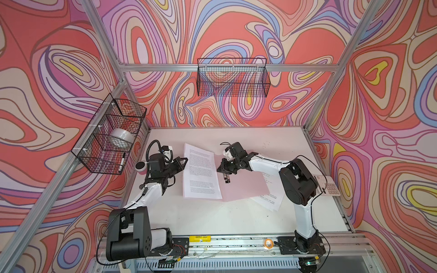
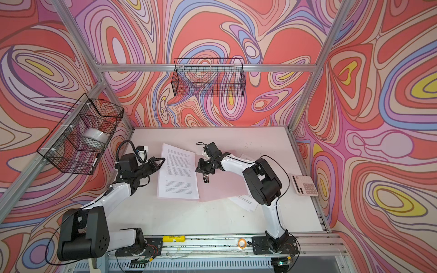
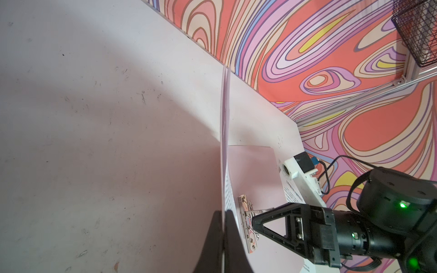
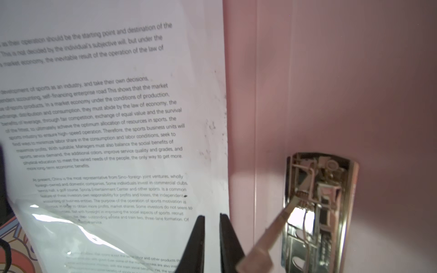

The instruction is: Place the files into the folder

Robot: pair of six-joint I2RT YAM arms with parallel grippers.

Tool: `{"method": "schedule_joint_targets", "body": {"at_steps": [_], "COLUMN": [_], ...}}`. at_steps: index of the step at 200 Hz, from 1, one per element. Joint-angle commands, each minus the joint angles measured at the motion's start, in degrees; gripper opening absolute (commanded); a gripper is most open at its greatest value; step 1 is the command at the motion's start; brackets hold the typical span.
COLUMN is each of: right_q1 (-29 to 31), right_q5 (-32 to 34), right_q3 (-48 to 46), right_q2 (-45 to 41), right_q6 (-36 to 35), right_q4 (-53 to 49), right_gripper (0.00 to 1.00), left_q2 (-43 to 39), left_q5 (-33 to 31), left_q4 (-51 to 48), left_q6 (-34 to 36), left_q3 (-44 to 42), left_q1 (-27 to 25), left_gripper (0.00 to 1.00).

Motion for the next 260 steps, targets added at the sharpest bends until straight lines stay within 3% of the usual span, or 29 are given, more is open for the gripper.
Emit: {"method": "schedule_joint_targets", "body": {"at_steps": [1,88,123,156,177,182,196,215,238,260], "right_q1": [-1.27,-5.96,-7.66,-9.46,-9.51,-9.51,-9.53,-9.55,-9.57,-9.57], "right_q5": [-0.46,-6.79,-6.82,-3.87,1.55,2.93,6.21,8.94,8.63,9.29], "right_q3": [2.86,11.1,11.59,5.24,0.34,-0.84,-4.06,-8.03,-12.23,-14.85], "right_q2": [3.72,9.41,7.8,0.98,-4.65,-6.11,-10.18,-14.19,-16.11,-17.04], "right_q6": [-1.58,-2.61,-2.19,-1.84,-3.96,-4.51,-6.16,-7.48,-6.74,-6.14], "right_q4": [-1.33,-0.31,-0.16,1.86,-0.53,-1.14,-2.42,-3.19,-1.31,0.16], "right_gripper": [0.13,0.14,0.23,0.34,0.38,0.39,0.44,0.48,0.48,0.48], "left_q2": [0.45,0.62,-0.14,-0.89,-0.17,-0.13,-0.7,-2.19,-5.0,-8.38], "left_q5": [0.81,0.49,-1.72,-6.67,-12.41,-13.61,-17.94,-22.33,-23.23,-24.75], "left_q4": [1.83,0.98,-2.24,-9.86,-16.06,-17.01,-20.09,-24.63,-27.15,-27.1], "left_q6": [1.04,2.17,3.29,4.68,4.5,4.24,3.13,2.64,0.94,2.37], "left_q3": [0.51,0.47,2.04,6.92,10.23,10.8,12.53,15.43,18.22,20.33], "left_q1": [0.24,0.24,0.24,1.47,1.88,1.82,1.91,1.86,1.59,-3.75], "left_gripper": [0.0,0.0,0.0,0.0,0.45,0.64,0.84,0.91,0.9,0.91]}}
